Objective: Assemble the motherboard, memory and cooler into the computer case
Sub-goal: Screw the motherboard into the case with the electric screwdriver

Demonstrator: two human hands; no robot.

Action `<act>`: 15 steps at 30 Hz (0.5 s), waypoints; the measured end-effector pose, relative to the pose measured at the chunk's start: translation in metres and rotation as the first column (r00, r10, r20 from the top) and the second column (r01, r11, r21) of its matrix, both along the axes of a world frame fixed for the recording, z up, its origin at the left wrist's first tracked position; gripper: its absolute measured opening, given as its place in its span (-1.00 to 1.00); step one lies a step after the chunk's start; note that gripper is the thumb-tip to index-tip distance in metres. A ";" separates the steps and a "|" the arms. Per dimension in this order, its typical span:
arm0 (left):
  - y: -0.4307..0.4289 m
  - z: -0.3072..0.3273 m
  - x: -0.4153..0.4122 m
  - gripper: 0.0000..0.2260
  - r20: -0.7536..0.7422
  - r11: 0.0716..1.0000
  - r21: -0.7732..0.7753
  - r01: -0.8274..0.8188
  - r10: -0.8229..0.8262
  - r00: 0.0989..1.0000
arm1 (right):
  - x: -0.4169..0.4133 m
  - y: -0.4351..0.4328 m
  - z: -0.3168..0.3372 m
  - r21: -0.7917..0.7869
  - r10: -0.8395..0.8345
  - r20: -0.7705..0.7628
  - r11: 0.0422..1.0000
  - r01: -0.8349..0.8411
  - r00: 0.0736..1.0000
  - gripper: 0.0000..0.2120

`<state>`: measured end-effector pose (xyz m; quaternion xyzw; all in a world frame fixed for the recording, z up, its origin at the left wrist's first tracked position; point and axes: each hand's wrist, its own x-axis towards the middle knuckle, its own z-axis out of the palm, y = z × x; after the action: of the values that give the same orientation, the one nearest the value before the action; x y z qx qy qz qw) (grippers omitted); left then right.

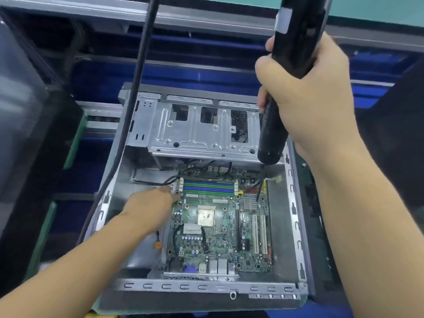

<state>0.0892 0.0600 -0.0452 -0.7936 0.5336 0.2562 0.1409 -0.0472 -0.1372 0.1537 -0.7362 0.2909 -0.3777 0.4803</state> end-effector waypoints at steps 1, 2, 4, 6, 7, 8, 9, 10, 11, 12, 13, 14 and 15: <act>0.001 0.002 0.003 -0.48 -0.021 0.999 -0.021 -0.039 0.038 0.999 | 0.000 -0.002 -0.002 -0.001 0.002 0.002 1.000 -0.002 1.000 -0.78; 0.001 0.004 0.005 -0.52 -0.028 0.997 -0.041 -0.072 0.071 0.997 | 0.001 -0.003 -0.003 -0.003 0.005 0.003 1.000 -0.005 1.000 -0.80; 0.001 0.005 0.008 -0.53 -0.030 0.992 -0.057 -0.110 0.109 0.994 | 0.002 -0.004 -0.005 -0.005 0.016 0.002 1.000 -0.016 1.000 -0.79; 0.002 0.007 0.006 -0.48 -0.051 0.994 -0.032 -0.109 0.107 0.993 | 0.003 -0.005 -0.005 -0.004 0.027 0.006 1.000 -0.026 1.000 -0.76; 0.002 0.008 0.005 -0.47 -0.056 0.996 -0.020 -0.092 0.091 0.994 | 0.003 -0.006 -0.005 -0.003 0.030 0.012 1.000 -0.030 0.999 -0.74; 0.002 0.009 0.004 -0.47 -0.054 0.997 -0.012 -0.075 0.074 0.996 | 0.003 -0.006 -0.005 -0.004 0.034 0.016 0.999 -0.034 0.999 -0.73; 0.003 0.009 0.004 -0.45 -0.051 0.998 -0.003 -0.062 0.062 0.997 | 0.003 -0.006 -0.005 -0.007 0.036 0.019 0.999 -0.036 0.999 -0.71; 0.004 0.010 0.003 -0.43 -0.045 0.999 0.009 -0.048 0.049 0.998 | 0.003 -0.006 -0.005 -0.011 0.036 0.023 0.999 -0.035 0.999 -0.71; 0.004 0.009 0.003 -0.41 -0.039 0.999 0.023 -0.034 0.035 0.999 | 0.002 -0.005 -0.005 -0.012 0.035 0.027 0.999 -0.035 0.999 -0.71; 0.005 0.008 0.002 -0.40 -0.030 0.999 0.031 -0.018 0.019 0.999 | 0.002 -0.005 -0.005 -0.009 0.034 0.031 0.999 -0.033 0.999 -0.71; 0.005 0.007 0.002 -0.39 -0.022 1.000 0.030 -0.003 0.004 1.000 | 0.002 -0.004 -0.005 -0.003 0.033 0.034 0.999 -0.033 0.999 -0.71; 0.005 0.007 0.001 -0.40 -0.019 1.000 0.022 0.005 -0.005 1.000 | 0.001 -0.003 -0.005 0.003 0.033 0.036 0.999 -0.033 0.999 -0.71; 0.005 0.007 0.001 -0.42 -0.027 1.000 0.011 0.004 -0.003 1.000 | 0.001 -0.002 -0.005 0.009 0.033 0.036 0.999 -0.033 0.999 -0.71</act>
<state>0.0907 0.0649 -0.0377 -0.7883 0.5354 0.2697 0.1384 -0.0457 -0.1388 0.1485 -0.7315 0.2720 -0.3816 0.4953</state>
